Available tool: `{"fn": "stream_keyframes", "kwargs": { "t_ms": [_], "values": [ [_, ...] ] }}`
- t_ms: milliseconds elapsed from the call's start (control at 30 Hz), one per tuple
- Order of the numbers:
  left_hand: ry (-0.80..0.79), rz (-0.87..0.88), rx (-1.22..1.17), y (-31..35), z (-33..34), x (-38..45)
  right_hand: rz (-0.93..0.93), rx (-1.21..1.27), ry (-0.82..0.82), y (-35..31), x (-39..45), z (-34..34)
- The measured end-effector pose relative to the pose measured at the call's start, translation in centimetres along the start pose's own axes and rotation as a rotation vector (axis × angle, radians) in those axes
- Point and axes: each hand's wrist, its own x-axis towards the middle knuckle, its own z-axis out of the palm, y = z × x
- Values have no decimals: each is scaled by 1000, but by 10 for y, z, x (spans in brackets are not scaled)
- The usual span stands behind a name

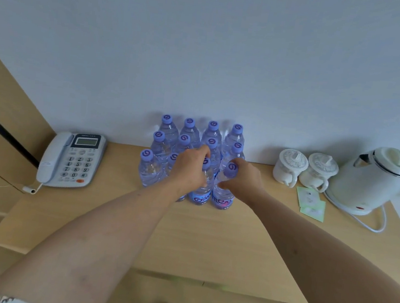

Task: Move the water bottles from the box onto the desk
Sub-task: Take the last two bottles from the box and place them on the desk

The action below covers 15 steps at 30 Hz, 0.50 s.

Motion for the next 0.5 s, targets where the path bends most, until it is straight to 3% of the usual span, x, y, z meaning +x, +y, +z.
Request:
{"fn": "stream_keyframes", "kwargs": {
  "t_ms": [100, 300, 400, 500],
  "values": [
    [-1, 5, 9, -1, 1, -3, -27, -88, 9, -3, 4, -4],
    [4, 22, -3, -1, 1, -6, -42, -9, 58, 1, 1, -11],
    [-1, 27, 2, -3, 0, -8, 25, -31, 11, 4, -1, -10],
    [7, 27, -13, -4, -3, -10, 39, -23, 71, 5, -1, -9]
  ]
}}
